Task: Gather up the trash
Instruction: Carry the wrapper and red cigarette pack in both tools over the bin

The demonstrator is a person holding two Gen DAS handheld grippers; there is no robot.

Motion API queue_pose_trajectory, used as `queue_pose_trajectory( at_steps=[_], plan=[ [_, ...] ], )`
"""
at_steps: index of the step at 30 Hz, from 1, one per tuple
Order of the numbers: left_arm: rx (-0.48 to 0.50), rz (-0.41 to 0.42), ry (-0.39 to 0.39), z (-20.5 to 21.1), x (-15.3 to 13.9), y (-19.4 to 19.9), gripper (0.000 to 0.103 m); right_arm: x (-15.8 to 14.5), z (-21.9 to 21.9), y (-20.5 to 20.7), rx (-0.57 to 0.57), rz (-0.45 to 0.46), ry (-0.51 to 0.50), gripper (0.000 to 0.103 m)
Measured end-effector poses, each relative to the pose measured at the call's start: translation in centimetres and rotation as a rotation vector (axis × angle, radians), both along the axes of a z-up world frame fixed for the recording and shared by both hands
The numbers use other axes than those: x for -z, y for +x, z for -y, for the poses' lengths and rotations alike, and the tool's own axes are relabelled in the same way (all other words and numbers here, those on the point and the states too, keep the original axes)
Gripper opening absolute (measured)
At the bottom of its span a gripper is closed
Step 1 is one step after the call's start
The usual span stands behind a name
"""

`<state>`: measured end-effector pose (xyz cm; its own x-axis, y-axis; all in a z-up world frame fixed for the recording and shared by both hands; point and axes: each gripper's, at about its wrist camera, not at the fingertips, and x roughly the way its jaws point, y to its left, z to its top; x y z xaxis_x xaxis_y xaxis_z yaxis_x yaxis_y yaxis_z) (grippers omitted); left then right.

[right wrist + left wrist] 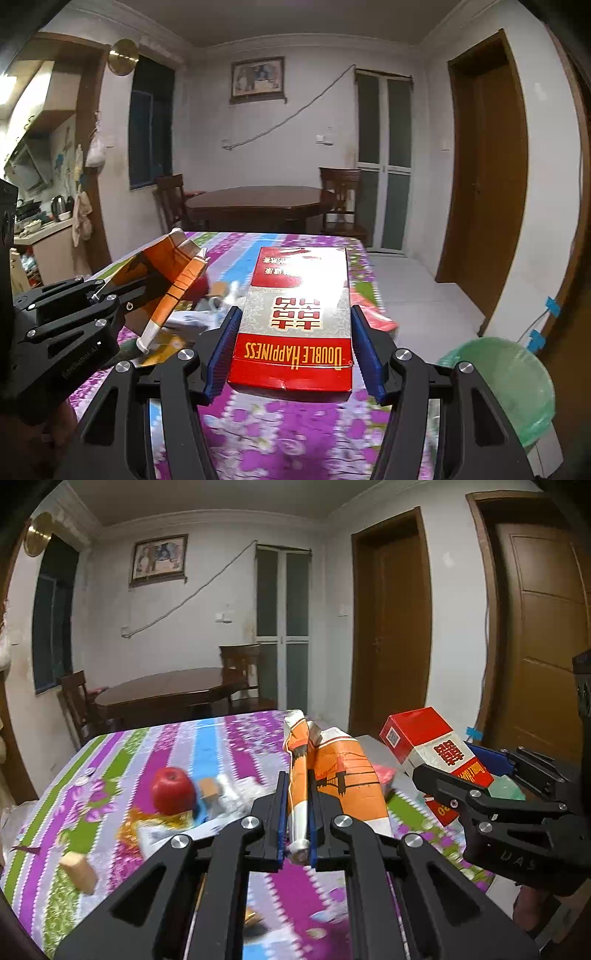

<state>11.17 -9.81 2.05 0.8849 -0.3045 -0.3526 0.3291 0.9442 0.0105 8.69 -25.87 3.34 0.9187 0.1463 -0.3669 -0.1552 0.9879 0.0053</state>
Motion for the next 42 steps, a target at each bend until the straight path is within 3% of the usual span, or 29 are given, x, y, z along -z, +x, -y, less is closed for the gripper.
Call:
queue_pose_trajectory(
  at_steps=[10,23,32,38,42],
  plan=[
    [0.14,-0.001,-0.005,7.8,-0.5,1.5,0.007,-1.2,9.4,-0.2,0.143,-0.013,0.004,0.059],
    [0.325,-0.077,0.023,19.6,1.1,4.8,0.007,0.8,23.3,0.6,0.328,-0.121,0.016,0.059],
    [0.404,-0.223,0.092,27.1,5.1,9.5,0.007,6.2,31.5,4.4,0.379,-0.296,0.062,0.06],
    [0.41,-0.325,0.135,29.6,8.8,12.2,0.007,10.4,33.6,7.3,0.378,-0.401,0.073,0.06],
    [0.413,-0.354,0.152,30.3,9.8,12.7,0.007,12.6,34.1,8.7,0.38,-0.44,0.086,0.06]
  ],
)
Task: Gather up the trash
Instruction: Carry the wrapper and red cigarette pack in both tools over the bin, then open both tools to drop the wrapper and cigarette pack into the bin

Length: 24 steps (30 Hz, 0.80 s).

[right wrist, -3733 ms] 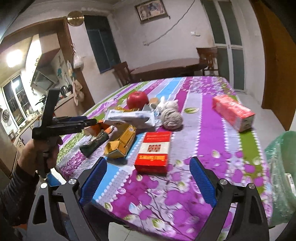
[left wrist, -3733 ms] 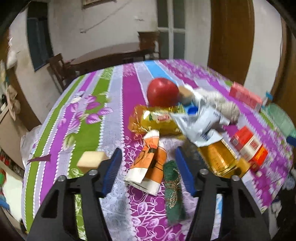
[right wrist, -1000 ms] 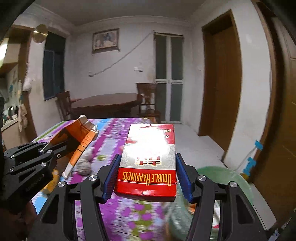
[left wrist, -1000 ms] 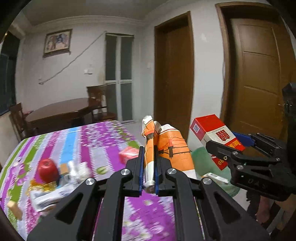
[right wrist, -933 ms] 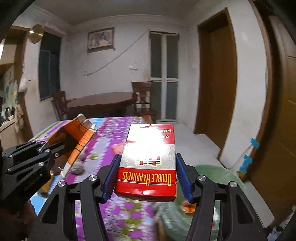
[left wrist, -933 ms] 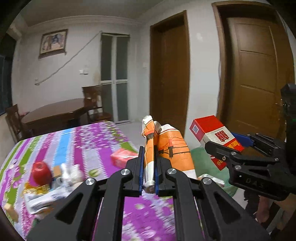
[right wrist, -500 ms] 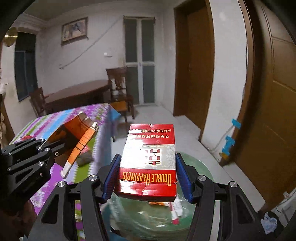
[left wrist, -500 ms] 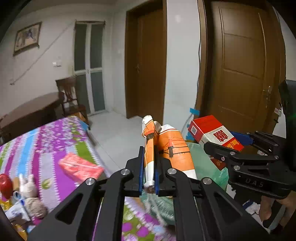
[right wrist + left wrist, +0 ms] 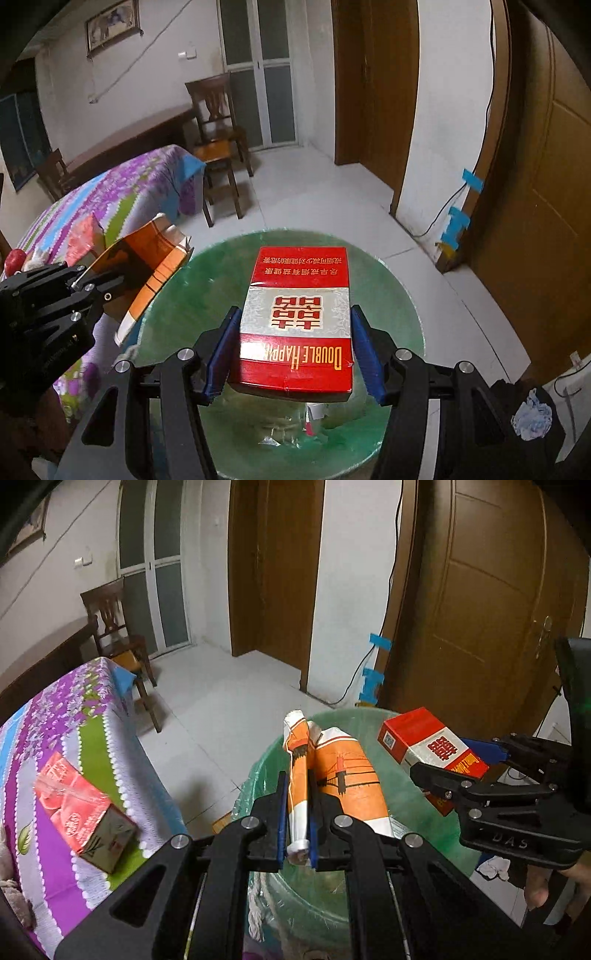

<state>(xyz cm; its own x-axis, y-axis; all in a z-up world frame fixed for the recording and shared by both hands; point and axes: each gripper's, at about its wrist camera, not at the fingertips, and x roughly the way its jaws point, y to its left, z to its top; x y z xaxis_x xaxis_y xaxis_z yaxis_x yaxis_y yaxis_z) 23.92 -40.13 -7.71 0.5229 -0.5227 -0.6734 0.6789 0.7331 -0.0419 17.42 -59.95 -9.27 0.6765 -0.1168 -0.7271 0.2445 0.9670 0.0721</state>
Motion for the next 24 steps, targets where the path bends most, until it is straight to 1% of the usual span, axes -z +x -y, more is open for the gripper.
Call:
queue_pose_trajectory(
  at_steps=[8,19,20,21,23,24],
  plan=[
    [0.009,-0.013,0.017,0.5,0.8,0.6,0.007,1.7,-0.6,0.9,0.004,-0.016,0.006,0.06],
    [0.001,-0.013,0.028,0.9,0.6,0.8,0.008,1.5,-0.8,0.6,0.006,-0.007,0.007,0.06],
    [0.0,-0.011,0.031,0.9,0.6,0.7,0.008,1.5,-0.9,0.5,0.007,-0.002,0.013,0.062],
    [-0.003,-0.015,0.037,0.9,0.7,0.8,0.01,1.4,-0.8,0.4,0.011,0.002,0.015,0.068],
    [-0.014,-0.016,0.043,0.8,0.8,0.9,0.019,1.1,-0.7,0.1,0.021,0.016,0.019,0.07],
    [-0.017,-0.015,0.044,0.7,0.8,0.9,0.026,1.0,-0.6,0.0,0.023,0.02,0.022,0.07]
  ],
)
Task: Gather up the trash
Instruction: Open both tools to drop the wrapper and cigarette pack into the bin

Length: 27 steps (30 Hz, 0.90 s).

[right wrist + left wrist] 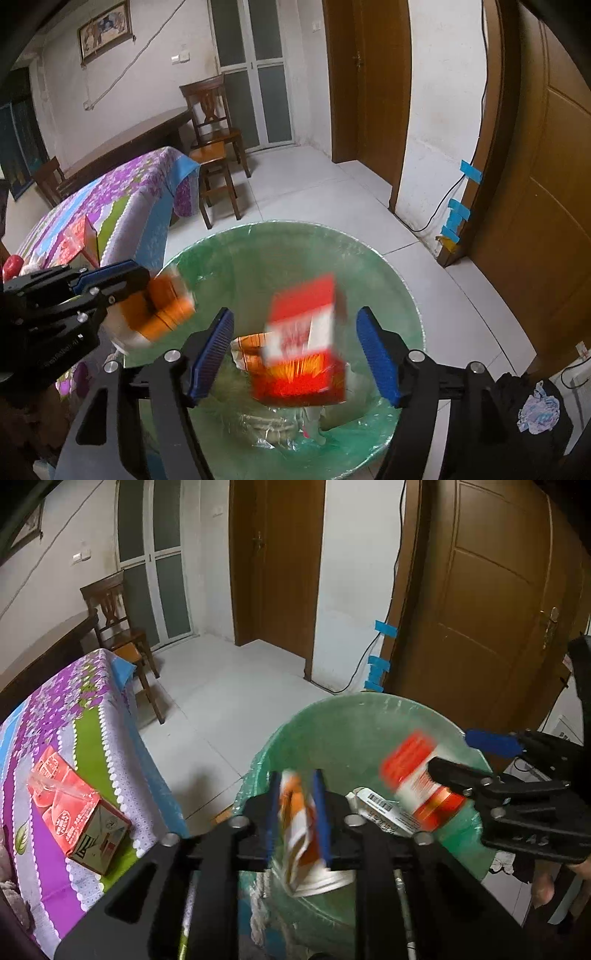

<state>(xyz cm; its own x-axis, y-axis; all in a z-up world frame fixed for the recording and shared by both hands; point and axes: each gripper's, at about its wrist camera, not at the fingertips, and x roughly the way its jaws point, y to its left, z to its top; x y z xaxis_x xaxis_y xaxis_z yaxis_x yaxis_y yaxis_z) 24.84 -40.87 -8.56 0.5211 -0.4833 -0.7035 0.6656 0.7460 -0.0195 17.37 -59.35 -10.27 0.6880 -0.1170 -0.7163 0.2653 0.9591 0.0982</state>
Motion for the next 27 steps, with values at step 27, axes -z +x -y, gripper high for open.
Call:
queue_pose_trajectory(
  at_steps=[27],
  plan=[
    [-0.185,0.107,-0.037,-17.3,-4.8,-5.6,0.044,-7.2,-15.6,-6.2,-0.304,0.248,0.013,0.07]
  ],
)
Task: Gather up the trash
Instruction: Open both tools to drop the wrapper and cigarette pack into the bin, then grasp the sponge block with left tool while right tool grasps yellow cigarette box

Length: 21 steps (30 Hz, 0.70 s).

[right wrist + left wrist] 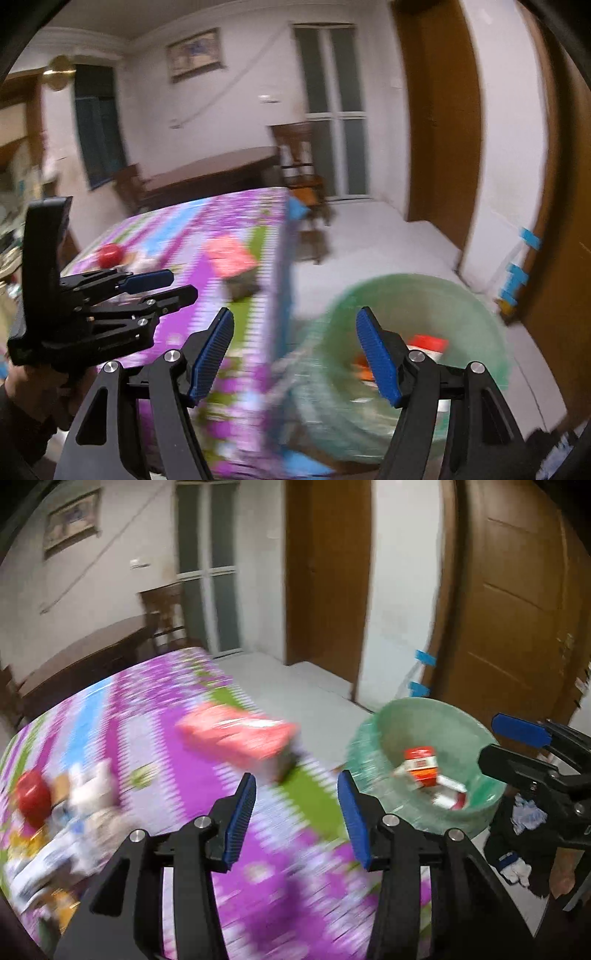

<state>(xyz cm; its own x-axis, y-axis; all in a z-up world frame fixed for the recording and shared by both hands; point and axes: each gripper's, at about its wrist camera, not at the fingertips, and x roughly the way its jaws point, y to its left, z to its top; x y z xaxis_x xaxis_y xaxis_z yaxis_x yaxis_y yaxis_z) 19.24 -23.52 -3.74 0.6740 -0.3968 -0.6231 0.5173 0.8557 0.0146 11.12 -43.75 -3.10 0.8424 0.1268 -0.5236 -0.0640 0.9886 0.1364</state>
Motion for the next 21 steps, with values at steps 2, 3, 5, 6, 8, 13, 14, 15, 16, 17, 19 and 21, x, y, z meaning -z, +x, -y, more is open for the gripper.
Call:
queue_pose_trajectory(
  at_steps=[2,3,5,6,8,13,14,15,16,17,19,21],
  plan=[
    [-0.045,0.006,0.002,-3.2,-0.3,-0.3,0.045,-0.4,-3.2,0.4,-0.073,0.008,0.005,0.07],
    [-0.082,0.01,0.009,-5.6,-0.4,-0.6,0.045,-0.5,-4.3,0.4,-0.098,0.01,0.007,0.07],
    [-0.143,0.015,0.013,-9.4,-0.6,-0.9,0.045,-0.7,-7.0,0.7,-0.153,0.012,0.014,0.07],
    [-0.163,0.016,0.012,-10.7,-0.7,-1.0,0.045,-0.7,-8.4,0.9,-0.185,0.007,0.025,0.07],
    [-0.226,0.019,0.011,-14.6,-1.1,-1.5,0.045,-0.6,-11.0,1.4,-0.238,-0.008,0.048,0.07],
    [-0.421,0.036,0.0,-25.1,-1.9,-2.8,0.065,0.3,-16.4,1.8,-0.34,-0.051,0.088,0.07],
    [-0.472,0.037,0.002,-27.7,-1.7,-3.1,0.067,0.6,-17.8,2.0,-0.364,-0.067,0.098,0.07],
    [-0.505,0.033,0.001,-29.5,-1.6,-3.2,0.069,0.8,-18.7,2.0,-0.381,-0.078,0.1,0.07],
    [-0.535,0.025,-0.003,-31.1,-1.3,-3.4,0.069,1.1,-19.9,2.1,-0.4,-0.09,0.101,0.07],
    [-0.57,0.012,-0.009,-33.1,-1.0,-3.5,0.069,1.5,-21.1,2.2,-0.422,-0.105,0.103,0.07],
    [-0.603,-0.004,-0.022,-35.5,-0.7,-3.9,0.073,2.2,-23.6,2.7,-0.46,-0.134,0.107,0.07],
    [-0.615,-0.02,-0.032,-37.1,-0.3,-4.2,0.077,2.9,-25.9,3.2,-0.491,-0.162,0.112,0.07]
  ],
)
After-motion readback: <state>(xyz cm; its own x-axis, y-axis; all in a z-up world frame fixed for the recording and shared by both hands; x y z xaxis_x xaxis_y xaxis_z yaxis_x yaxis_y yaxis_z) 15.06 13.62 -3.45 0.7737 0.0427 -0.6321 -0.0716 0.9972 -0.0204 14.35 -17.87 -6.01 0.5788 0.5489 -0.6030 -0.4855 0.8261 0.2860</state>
